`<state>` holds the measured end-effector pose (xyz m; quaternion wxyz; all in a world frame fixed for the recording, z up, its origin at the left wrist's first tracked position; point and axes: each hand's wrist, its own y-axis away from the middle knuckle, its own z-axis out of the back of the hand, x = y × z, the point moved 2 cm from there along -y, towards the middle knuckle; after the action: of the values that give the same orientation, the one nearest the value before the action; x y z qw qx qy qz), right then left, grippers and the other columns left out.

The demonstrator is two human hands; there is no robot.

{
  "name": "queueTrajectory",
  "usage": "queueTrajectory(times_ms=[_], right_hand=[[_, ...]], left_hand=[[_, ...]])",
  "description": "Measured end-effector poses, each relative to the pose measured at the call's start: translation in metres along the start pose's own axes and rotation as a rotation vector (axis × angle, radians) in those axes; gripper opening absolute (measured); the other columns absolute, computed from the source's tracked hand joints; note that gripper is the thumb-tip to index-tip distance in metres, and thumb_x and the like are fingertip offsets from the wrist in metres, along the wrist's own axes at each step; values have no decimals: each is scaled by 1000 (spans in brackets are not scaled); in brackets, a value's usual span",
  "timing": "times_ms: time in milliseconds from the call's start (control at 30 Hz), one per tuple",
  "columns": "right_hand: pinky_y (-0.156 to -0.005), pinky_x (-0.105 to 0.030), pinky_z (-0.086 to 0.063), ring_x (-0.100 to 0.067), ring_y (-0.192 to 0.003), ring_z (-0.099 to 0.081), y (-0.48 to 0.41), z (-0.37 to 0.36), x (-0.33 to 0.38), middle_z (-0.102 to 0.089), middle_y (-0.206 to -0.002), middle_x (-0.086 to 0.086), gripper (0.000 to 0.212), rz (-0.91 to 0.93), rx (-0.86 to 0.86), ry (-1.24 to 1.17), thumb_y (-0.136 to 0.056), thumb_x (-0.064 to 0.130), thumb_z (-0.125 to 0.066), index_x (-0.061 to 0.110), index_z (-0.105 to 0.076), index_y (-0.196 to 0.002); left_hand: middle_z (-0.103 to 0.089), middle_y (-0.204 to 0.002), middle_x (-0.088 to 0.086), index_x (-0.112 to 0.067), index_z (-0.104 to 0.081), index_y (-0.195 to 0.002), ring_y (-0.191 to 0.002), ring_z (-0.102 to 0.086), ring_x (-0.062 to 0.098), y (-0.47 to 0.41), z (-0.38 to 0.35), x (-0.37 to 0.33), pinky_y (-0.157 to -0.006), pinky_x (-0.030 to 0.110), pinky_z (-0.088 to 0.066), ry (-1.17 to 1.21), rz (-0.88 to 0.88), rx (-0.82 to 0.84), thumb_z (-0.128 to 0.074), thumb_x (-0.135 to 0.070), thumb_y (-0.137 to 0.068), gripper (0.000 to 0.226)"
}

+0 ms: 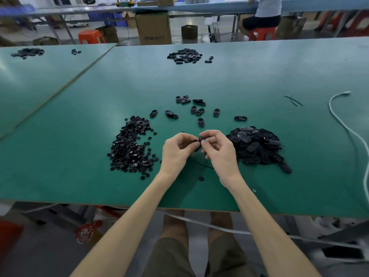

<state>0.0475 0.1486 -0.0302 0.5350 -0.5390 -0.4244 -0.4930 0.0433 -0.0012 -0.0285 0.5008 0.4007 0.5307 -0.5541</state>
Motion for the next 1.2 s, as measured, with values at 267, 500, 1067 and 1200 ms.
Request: queueTrajectory(times_ms=[267,500,1067,1200], right_hand=[[-87,-48,-58,-13,-100,-65,0,-4,1,-66,-106,1,11,54,17,138,-93,21,-77,29,-69,-93],[-86,-39,-58,-17,-94,-64,-2,-5,0,-60,-108,1,9,21,1,209,-100,16,-69,21,-66,-93],[-60,-25,-50,-10,-70,-66,-1,2,-3,-72,-83,1,16,-27,-63,-67,-101,5,-65,18,-73,-102],[-60,-26,-52,-14,-73,-71,-2,1,-5,-76,-82,1,10,-40,-74,-99,-97,4,-70,13,-74,-99]], left_hand=[[-78,-89,4,-10,-78,-95,-83,-75,17,2,-3,1,-76,29,-61,-117,-18,-19,-77,-3,-88,10],[-77,-95,-1,-14,-78,-97,-88,-73,11,3,-4,1,-83,28,-59,-194,-54,15,-80,-10,-88,10],[-79,-101,0,-11,-75,-105,-99,-75,16,-2,3,5,-88,24,-57,69,-23,-19,-76,1,-87,22],[-80,-100,0,-15,-78,-104,-97,-75,18,-1,4,5,-88,27,-59,104,-32,-8,-77,-1,-87,22]])
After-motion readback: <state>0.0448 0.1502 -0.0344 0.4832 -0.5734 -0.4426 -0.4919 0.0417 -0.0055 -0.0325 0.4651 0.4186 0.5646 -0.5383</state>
